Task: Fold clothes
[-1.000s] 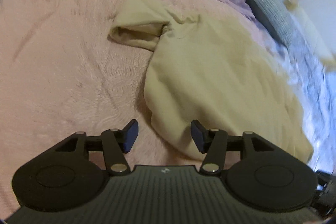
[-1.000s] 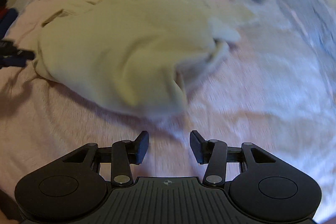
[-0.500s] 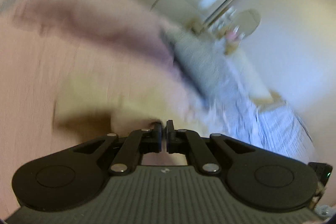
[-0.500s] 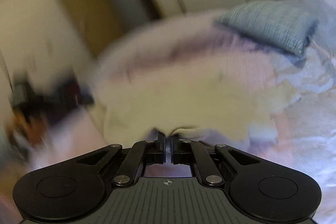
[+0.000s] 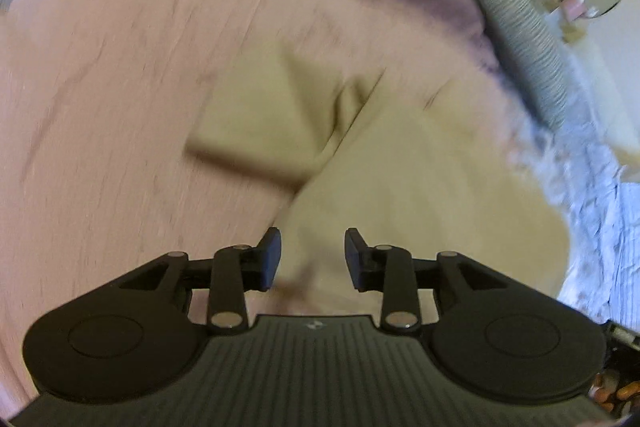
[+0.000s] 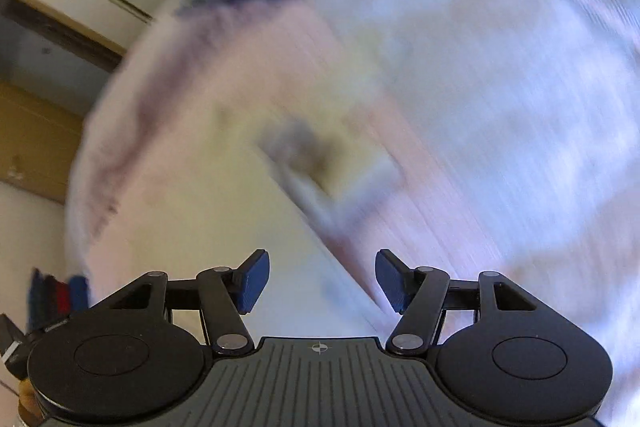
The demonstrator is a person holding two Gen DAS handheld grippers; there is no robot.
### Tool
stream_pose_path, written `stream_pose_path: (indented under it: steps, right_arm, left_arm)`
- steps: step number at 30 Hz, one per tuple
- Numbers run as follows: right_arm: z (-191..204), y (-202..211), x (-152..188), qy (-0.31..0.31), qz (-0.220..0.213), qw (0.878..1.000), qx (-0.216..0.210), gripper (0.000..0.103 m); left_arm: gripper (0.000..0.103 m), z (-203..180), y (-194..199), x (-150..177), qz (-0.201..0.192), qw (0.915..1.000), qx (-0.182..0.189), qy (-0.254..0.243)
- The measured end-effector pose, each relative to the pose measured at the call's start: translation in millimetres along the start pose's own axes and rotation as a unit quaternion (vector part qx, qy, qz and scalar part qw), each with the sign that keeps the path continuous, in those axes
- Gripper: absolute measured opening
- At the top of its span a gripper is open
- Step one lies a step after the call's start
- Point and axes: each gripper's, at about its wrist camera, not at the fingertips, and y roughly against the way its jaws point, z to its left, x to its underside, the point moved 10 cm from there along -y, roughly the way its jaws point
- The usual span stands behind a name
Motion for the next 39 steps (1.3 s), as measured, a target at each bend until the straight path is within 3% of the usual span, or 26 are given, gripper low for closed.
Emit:
stream_pose_path:
  steps: [3,7,8,11,12,13,16,19,21,23,26,27,28,29,30,31,33,34,39]
  right_arm:
    - [-28,-13,22,-0.033,0.016,0.999,0.009,0.062]
    - [-24,-23,15,-0.05,-0.014,0.998,-0.027,0.063]
    - [-21,-27,13,-0.049,-0.02,0.998,-0.036,0.063]
    - [-9,-20,21,-0.026,-0.006,0.998,-0.059,0.061]
    - [-5,-16,24,-0.017,0.0,0.998,-0.066,0.024]
    - [-1,-12,28,-0.007,0.006,0.997,-0.074,0.001]
    - [11,-1,38,0.02,0.025,0.995,-0.097,0.003]
    - [15,34,54,0.035,0.05,0.991,-0.117,0.003]
    - [9,65,75,0.043,0.082,0.99,-0.108,0.003]
    - [2,82,103,0.043,0.13,0.988,-0.07,0.004]
    - [-22,79,150,0.025,0.21,0.977,0.021,0.007]
    - [-29,76,161,0.03,0.221,0.973,0.057,0.022]
    - [-33,72,163,0.037,0.215,0.972,0.089,0.03]
    - [-35,69,158,0.041,0.199,0.972,0.118,0.042]
    - [-35,66,151,0.039,0.175,0.974,0.135,0.045]
    - [-32,65,140,0.025,0.148,0.979,0.137,0.045]
    - [-23,64,117,-0.005,0.103,0.986,0.128,0.046]
    - [-19,64,102,-0.019,0.075,0.99,0.119,0.047]
    - [-9,45,31,-0.063,-0.011,0.992,0.107,0.049]
  left_arm:
    - [0.04,7,-15,3,-0.009,0.9999,-0.004,0.001]
    - [0.046,7,-40,-12,-0.025,0.9996,0.003,0.015]
    - [0.043,7,-47,-14,-0.021,0.9996,0.008,0.019]
    - [0.004,-5,-58,-3,0.015,0.9996,0.024,-0.008]
    - [0.003,-9,-60,2,0.025,0.9991,0.025,-0.022]
    - [0.003,-10,-48,6,0.026,0.9985,0.038,-0.029]
    - [0.002,-14,-13,20,0.029,0.9955,0.075,-0.049]
    - [0.003,-10,56,49,0.04,0.9868,0.139,-0.073]
    - [0.003,1,94,84,0.078,0.9819,0.153,-0.08]
    - [0.005,16,119,130,0.141,0.976,0.149,-0.074]
    - [0.007,38,125,183,0.217,0.9666,0.088,-0.103]
    - [0.006,43,124,183,0.215,0.9674,0.074,-0.111]
    - [0.007,48,123,183,0.213,0.9678,0.06,-0.119]
    - [0.007,51,122,173,0.199,0.9719,0.059,-0.111]
    - [0.008,53,121,154,0.178,0.9773,0.065,-0.095]
    - [0.008,56,120,135,0.156,0.9821,0.07,-0.08]
    - [0.024,58,115,90,0.101,0.9904,0.07,-0.064]
    - [0.027,58,108,69,0.082,0.9931,0.064,-0.054]
    - [0.03,58,72,-33,-0.003,0.9987,0.051,-0.006]
